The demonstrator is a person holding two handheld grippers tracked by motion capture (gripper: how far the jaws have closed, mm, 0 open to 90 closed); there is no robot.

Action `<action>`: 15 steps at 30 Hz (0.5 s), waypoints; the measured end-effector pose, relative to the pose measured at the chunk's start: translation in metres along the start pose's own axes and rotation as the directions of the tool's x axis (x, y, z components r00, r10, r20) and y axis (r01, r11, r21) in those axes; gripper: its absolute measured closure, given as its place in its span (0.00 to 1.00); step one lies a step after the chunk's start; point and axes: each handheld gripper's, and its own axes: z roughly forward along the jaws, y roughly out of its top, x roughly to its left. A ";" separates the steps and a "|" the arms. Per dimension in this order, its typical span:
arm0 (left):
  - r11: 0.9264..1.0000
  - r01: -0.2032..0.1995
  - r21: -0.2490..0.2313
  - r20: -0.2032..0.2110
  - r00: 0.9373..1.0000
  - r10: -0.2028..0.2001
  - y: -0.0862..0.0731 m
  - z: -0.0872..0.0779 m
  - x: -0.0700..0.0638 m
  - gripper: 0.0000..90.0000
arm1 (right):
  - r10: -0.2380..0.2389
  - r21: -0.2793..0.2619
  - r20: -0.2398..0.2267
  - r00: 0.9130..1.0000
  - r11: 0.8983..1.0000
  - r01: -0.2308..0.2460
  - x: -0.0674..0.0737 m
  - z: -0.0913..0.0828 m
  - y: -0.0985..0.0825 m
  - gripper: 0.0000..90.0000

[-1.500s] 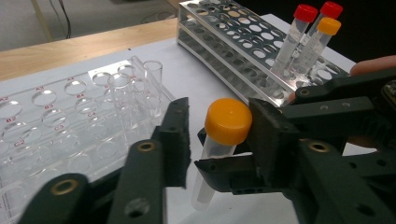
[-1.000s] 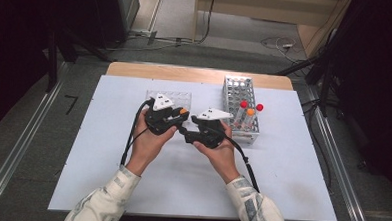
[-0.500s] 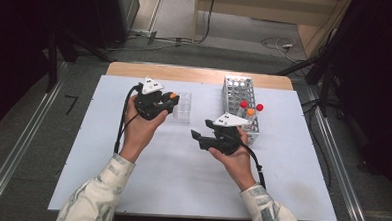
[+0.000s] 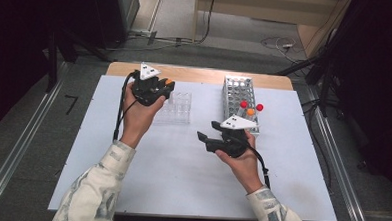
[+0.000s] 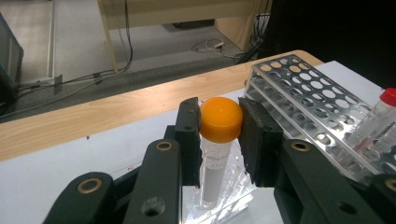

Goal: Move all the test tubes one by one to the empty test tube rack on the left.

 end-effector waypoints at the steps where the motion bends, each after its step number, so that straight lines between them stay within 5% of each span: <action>1: 1.000 0.001 0.003 -0.004 1.000 -0.001 0.000 0.001 0.001 0.79 | 0.001 0.000 0.001 1.000 1.000 -0.001 0.000 0.000 0.000 0.36; 15: 0.999 -0.032 0.025 -0.036 0.999 0.032 -0.018 0.018 -0.005 0.79 | 0.006 -0.010 0.000 1.000 1.000 -0.006 -0.002 -0.004 0.000 0.36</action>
